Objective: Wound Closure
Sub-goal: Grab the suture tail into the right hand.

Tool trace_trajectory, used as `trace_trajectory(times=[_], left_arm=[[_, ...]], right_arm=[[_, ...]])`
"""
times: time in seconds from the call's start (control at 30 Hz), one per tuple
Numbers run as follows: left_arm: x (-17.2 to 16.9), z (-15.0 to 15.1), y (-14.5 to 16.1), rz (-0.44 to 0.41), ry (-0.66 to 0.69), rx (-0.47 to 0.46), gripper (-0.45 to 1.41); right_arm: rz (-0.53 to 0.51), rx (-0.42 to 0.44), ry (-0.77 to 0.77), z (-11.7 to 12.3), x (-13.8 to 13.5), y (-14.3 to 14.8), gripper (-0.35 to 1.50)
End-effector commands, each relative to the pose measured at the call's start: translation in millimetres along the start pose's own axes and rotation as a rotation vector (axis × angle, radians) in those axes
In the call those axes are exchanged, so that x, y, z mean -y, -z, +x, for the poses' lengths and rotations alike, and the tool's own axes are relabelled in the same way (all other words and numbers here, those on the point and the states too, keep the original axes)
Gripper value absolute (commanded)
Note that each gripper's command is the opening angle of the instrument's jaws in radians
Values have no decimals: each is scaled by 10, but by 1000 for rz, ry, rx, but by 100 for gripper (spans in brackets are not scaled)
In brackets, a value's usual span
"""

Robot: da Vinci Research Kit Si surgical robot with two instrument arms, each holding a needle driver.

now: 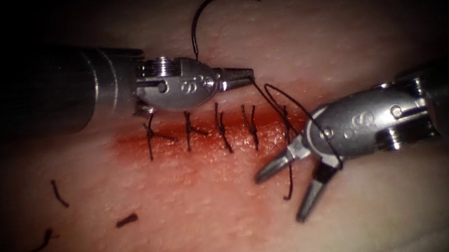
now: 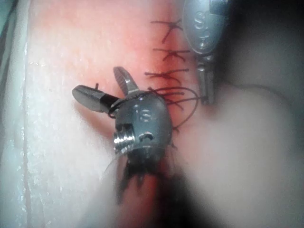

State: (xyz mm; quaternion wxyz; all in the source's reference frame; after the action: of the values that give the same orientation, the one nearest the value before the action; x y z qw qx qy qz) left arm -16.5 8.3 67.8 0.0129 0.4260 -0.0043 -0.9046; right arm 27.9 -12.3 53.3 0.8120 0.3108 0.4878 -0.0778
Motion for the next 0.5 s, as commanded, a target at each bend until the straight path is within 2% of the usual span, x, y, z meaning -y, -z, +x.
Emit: trace_trajectory(times=[0.03, 0.2, 0.23, 0.27, 0.3, 0.5], left_arm=[[2, -1, -8, 2, -2, -1, -45], [0, -2, -5, 0, -4, -2, -45], [0, -2, -4, -1, -5, -3, -45], [-1, -2, -3, -2, -5, -4, -45], [-1, -2, -2, -4, -6, -7, -45], [-10, 0, 12, -10, -13, -9, -45]], right_arm=[[-1, 0, 4, -3, -6, -11, 82], [-7, 7, 8, -8, -9, -17, 72], [-3, 15, 1, -10, -10, -16, 42], [2, 14, 2, -10, -10, -15, -1], [5, 16, -2, -11, -8, -13, -35], [-12, 26, -7, -9, -12, -4, -35]])
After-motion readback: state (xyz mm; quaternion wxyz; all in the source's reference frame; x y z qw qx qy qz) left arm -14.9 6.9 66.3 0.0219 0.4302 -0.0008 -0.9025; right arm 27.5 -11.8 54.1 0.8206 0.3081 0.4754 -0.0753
